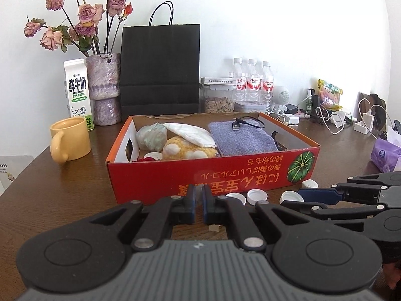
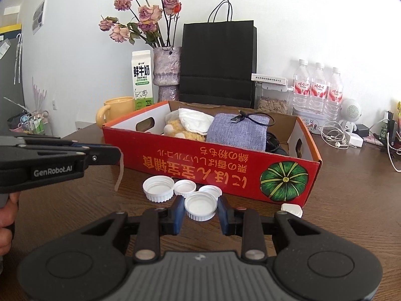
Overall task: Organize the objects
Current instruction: 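Grasp a white bottle cap with the right gripper while the left gripper grasps another cap, then carry both caps over the box and open both grippers to drop them, then withdraw both grippers from the box back toward the caps on the table, then grasp the large white cap with the left gripper while the right gripper grasps the white oval cap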
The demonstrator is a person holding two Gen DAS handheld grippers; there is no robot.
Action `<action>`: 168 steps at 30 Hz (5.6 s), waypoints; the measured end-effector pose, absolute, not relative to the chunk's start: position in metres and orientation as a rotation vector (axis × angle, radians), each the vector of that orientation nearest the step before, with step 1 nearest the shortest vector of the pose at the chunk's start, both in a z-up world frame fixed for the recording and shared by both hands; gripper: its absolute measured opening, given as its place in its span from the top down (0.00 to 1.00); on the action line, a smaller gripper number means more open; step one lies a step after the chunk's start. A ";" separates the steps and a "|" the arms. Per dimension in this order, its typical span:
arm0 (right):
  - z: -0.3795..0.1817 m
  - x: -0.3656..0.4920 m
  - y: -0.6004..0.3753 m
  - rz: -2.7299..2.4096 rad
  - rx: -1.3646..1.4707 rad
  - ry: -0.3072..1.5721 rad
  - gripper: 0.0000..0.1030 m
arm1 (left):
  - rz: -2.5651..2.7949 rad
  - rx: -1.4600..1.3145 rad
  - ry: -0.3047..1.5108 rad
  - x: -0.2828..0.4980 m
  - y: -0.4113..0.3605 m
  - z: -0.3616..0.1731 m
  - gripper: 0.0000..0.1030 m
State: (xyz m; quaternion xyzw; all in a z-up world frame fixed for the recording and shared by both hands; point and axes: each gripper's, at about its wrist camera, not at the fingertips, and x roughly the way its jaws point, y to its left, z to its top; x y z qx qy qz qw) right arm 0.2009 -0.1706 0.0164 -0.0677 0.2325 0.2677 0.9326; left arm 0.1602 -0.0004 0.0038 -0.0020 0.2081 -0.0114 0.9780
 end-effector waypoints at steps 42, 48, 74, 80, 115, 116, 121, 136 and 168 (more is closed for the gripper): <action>0.059 0.342 -0.174 0.485 -0.047 0.244 0.74 | 0.022 -0.051 0.347 0.311 0.022 0.033 0.94; 0.052 0.353 -0.172 0.510 -0.056 0.269 0.73 | 0.016 -0.046 0.351 0.322 0.026 0.024 0.93; 0.040 0.335 -0.167 0.413 -0.110 0.211 0.00 | 0.130 -0.038 0.245 0.298 0.020 0.019 0.00; 0.040 0.311 -0.174 0.371 -0.116 0.184 0.00 | 0.141 -0.052 0.236 0.273 0.015 0.016 0.00; 0.015 0.227 -0.227 0.276 -0.075 0.360 0.00 | 0.083 -0.055 0.484 0.193 -0.005 -0.023 0.00; 0.014 0.229 -0.228 0.272 -0.071 0.369 0.00 | 0.075 -0.052 0.498 0.194 -0.006 -0.024 0.00; 0.012 0.233 -0.227 0.269 -0.070 0.403 0.00 | 0.063 -0.047 0.569 0.204 -0.008 -0.030 0.02; 0.007 0.243 -0.227 0.262 -0.056 0.471 0.00 | 0.095 -0.035 0.696 0.227 -0.014 -0.042 0.00; -0.014 0.297 -0.221 0.275 -0.081 0.697 0.00 | 0.085 -0.023 0.667 0.239 0.003 -0.039 0.23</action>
